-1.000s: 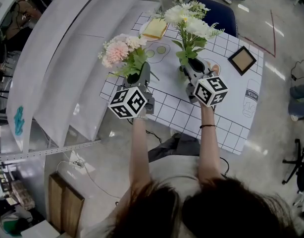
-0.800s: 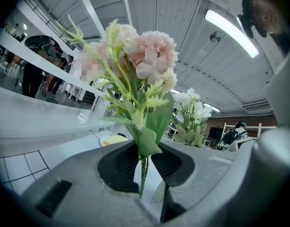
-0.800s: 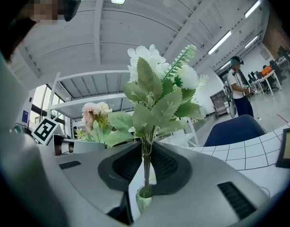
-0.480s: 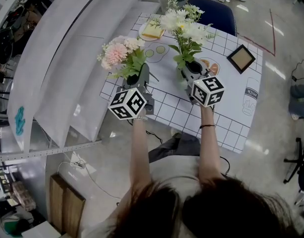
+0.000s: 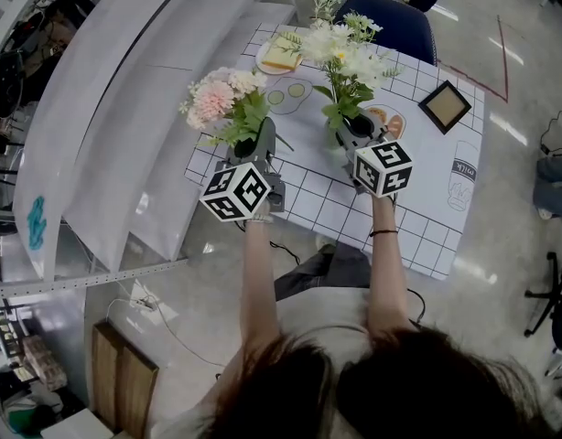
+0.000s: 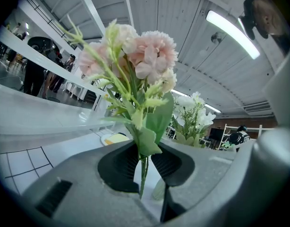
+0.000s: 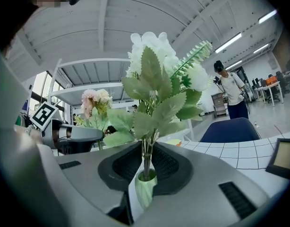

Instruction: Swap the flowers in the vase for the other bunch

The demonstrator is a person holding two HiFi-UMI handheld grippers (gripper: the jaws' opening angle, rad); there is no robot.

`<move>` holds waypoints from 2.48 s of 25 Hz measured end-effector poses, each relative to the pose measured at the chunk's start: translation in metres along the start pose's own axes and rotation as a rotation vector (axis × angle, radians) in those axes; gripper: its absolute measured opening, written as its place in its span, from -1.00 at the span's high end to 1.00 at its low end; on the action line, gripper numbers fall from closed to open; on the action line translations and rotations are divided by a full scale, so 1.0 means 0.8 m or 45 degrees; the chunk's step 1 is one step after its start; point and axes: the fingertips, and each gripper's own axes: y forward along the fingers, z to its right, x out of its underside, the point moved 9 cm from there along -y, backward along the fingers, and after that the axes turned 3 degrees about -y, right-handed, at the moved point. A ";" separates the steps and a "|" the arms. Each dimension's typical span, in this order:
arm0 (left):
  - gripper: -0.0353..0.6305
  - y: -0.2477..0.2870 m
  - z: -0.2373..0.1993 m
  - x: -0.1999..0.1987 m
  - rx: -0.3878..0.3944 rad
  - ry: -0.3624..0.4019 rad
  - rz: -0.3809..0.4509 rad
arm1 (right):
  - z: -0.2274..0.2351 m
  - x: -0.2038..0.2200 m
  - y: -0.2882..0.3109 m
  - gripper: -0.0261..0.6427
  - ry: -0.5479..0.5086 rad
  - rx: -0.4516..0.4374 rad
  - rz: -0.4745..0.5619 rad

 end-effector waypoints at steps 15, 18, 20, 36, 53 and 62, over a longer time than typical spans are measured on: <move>0.66 -0.003 0.010 0.011 0.001 -0.039 -0.008 | -0.006 0.005 -0.007 0.77 -0.072 -0.019 -0.101; 0.66 -0.003 0.012 0.015 0.002 -0.050 -0.010 | -0.006 0.007 -0.007 0.77 -0.078 -0.012 -0.128; 0.66 -0.003 0.013 0.017 0.002 -0.056 -0.011 | -0.005 0.009 -0.008 0.77 -0.072 -0.001 -0.141; 0.66 -0.003 0.017 0.027 -0.011 -0.091 -0.017 | 0.000 0.018 -0.012 0.77 -0.048 -0.003 -0.193; 0.66 -0.010 0.020 0.034 -0.020 -0.115 -0.018 | -0.003 0.020 -0.018 0.69 -0.013 -0.004 -0.200; 0.66 -0.016 0.023 0.036 -0.028 -0.126 -0.007 | -0.008 0.020 -0.020 0.64 -0.020 0.000 -0.203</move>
